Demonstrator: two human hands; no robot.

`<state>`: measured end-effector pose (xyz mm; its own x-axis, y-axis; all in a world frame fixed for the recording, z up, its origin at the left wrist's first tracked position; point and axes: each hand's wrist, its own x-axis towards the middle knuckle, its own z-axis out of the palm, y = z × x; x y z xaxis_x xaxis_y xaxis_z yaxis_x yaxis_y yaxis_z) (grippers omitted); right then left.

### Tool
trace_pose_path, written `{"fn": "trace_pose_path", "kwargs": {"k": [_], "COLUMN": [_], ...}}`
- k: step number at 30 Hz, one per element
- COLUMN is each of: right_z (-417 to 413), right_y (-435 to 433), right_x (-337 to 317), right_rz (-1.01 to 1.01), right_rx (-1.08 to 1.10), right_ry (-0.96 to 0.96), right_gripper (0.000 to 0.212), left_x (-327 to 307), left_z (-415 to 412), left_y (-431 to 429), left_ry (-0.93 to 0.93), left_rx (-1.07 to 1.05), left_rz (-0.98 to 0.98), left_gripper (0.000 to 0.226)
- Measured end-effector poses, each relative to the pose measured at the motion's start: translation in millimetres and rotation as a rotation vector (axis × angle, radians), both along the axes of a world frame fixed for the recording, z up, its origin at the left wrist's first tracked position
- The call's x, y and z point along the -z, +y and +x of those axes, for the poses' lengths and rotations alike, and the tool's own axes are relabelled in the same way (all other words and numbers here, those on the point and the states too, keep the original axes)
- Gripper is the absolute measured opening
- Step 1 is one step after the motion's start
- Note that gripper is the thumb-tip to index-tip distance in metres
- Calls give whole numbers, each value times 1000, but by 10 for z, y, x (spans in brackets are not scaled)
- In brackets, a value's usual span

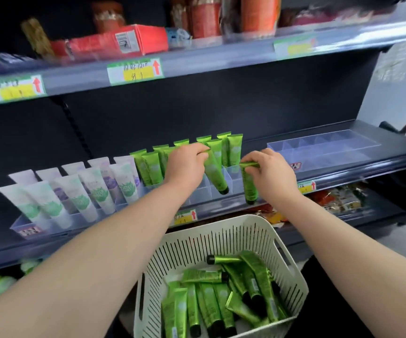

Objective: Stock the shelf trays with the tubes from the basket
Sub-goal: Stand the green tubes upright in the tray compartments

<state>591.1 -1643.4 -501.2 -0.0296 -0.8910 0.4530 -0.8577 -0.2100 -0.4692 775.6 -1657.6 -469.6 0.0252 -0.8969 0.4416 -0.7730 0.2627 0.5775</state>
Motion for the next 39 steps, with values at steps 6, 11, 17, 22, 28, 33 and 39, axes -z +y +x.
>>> {"fn": "trace_pose_path", "kwargs": {"k": [6, 11, 17, 22, 28, 33, 39], "right_z": [-171, -276, -389, -379, -309, -250, -189], "right_y": [-280, -554, -812, -958, -1059, -1093, -1126], "right_x": [-150, -214, -265, -249, -242, -229, -112], "right_rz": [-17, -4, -49, -48, -44, -38, 59], "right_rx": [11, -16, -53, -65, -66, -67, -62], "right_ry": [-33, -58, -104, -87, -83, -61, 1], "right_gripper": [23, 23, 22, 22, 21, 21, 22], "left_x": [-176, -112, 36, 100, 172, 166, 102], "left_z": [-391, -626, -775, -829, -812, -728, -617], "left_y": [-370, -799, -1173, -1256, -1249, -1241, -1111], "left_ry": [-31, -115, -216, -254, -227, -234, -216], "left_rx": [-16, -14, 6, 19, 4, 40, 59], "left_rz": [-34, 37, 138, 157, 181, 131, 51], "left_gripper": [26, 27, 26, 31, 34, 35, 30]}}
